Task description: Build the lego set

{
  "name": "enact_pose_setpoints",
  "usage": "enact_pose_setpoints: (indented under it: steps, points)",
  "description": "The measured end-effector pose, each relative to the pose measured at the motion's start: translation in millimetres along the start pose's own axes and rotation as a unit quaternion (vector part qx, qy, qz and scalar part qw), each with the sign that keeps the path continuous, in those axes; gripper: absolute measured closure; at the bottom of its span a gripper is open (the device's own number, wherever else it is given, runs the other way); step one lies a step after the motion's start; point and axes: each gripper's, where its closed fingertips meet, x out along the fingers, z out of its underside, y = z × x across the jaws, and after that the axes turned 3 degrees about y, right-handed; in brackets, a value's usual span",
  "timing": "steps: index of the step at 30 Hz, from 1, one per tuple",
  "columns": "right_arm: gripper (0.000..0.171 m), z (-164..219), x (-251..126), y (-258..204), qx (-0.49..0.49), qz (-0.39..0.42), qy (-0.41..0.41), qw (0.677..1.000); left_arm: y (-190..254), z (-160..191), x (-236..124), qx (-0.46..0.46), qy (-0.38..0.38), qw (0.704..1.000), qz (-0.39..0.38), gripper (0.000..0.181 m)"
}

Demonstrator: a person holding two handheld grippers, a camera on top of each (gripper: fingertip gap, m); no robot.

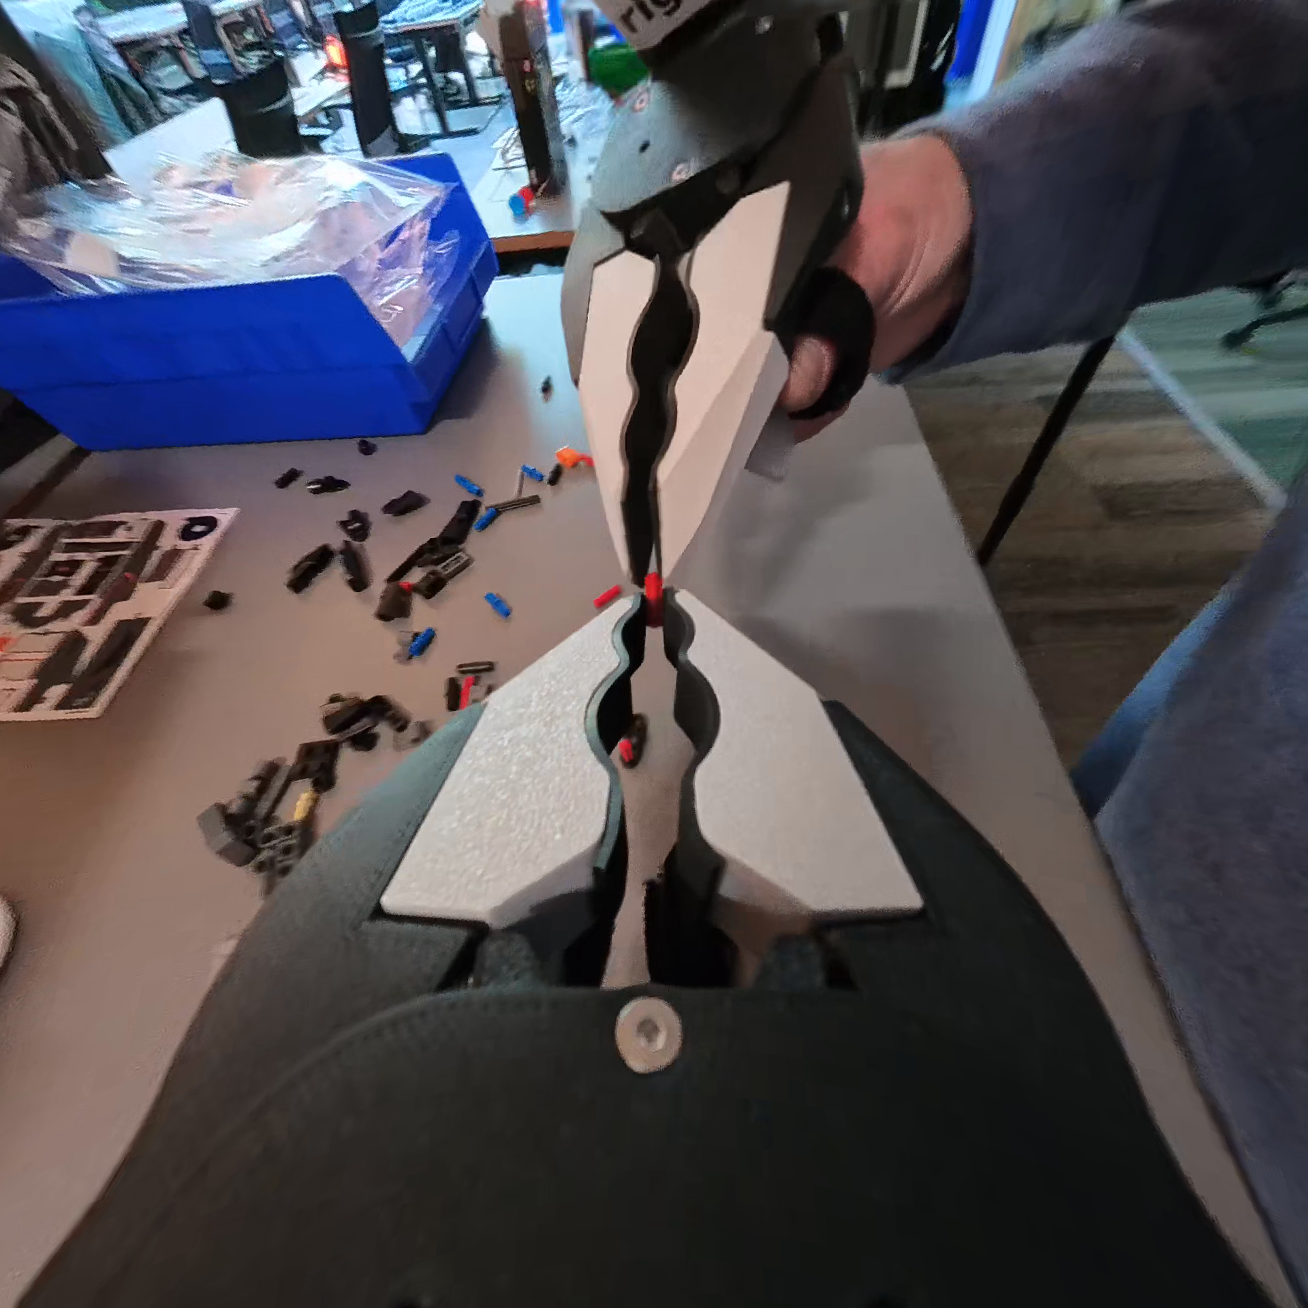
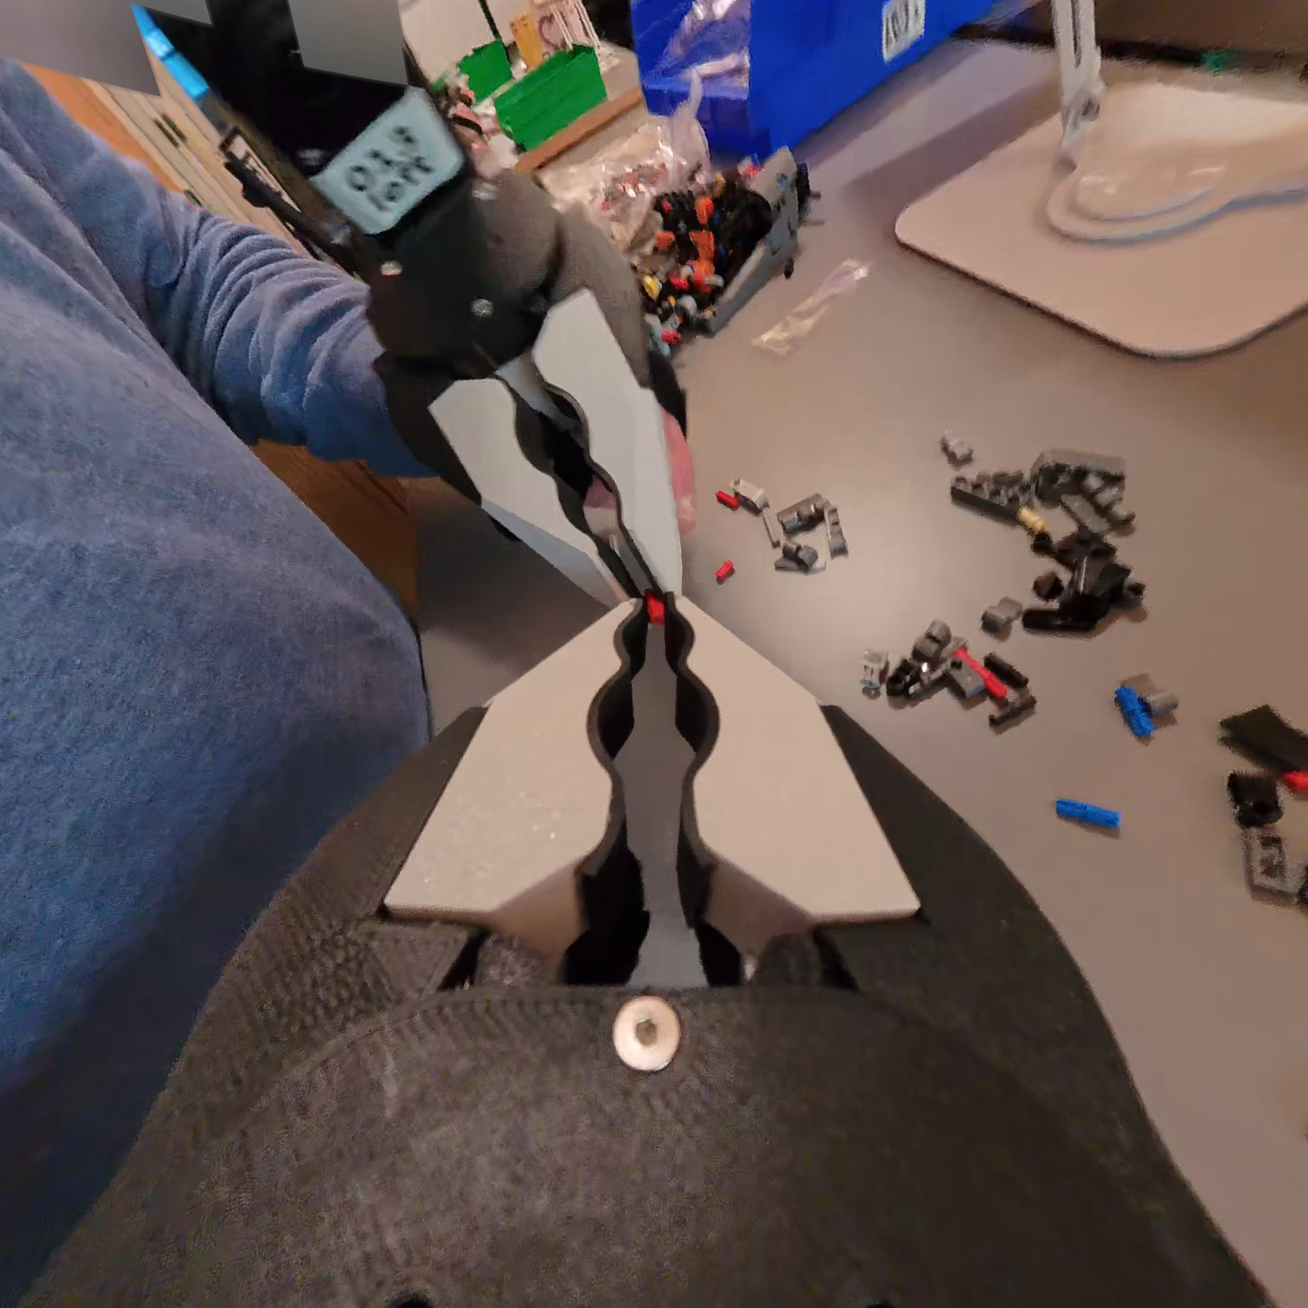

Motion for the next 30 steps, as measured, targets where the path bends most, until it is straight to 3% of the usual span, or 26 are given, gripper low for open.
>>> enact_pose_setpoints:
  steps: [6, 10, 14, 21, 30]
  points:
    - [0.167, -8, -6, -18, -0.081, -0.022, -0.004, 0.996, 11, -14, -7, -0.097, 0.047, 0.99, 0.093, 0.178]
    - [0.159, -12, -10, -24, -0.192, 0.001, -0.036, 0.981, 13, -28, -15, -0.214, 0.096, 0.957, 0.17, 0.178]
    - [0.163, -15, -8, -26, -0.281, 0.029, -0.064, 0.957, 16, -32, -19, -0.267, 0.111, 0.933, 0.213, 0.178]
    - [0.166, -19, -6, -28, -0.327, 0.038, -0.067, 0.942, 20, -40, -25, -0.325, 0.128, 0.895, 0.278, 0.179]
    - [0.168, -24, -6, -31, -0.345, 0.03, -0.062, 0.936, 20, -42, -25, -0.349, 0.13, 0.872, 0.316, 0.179]
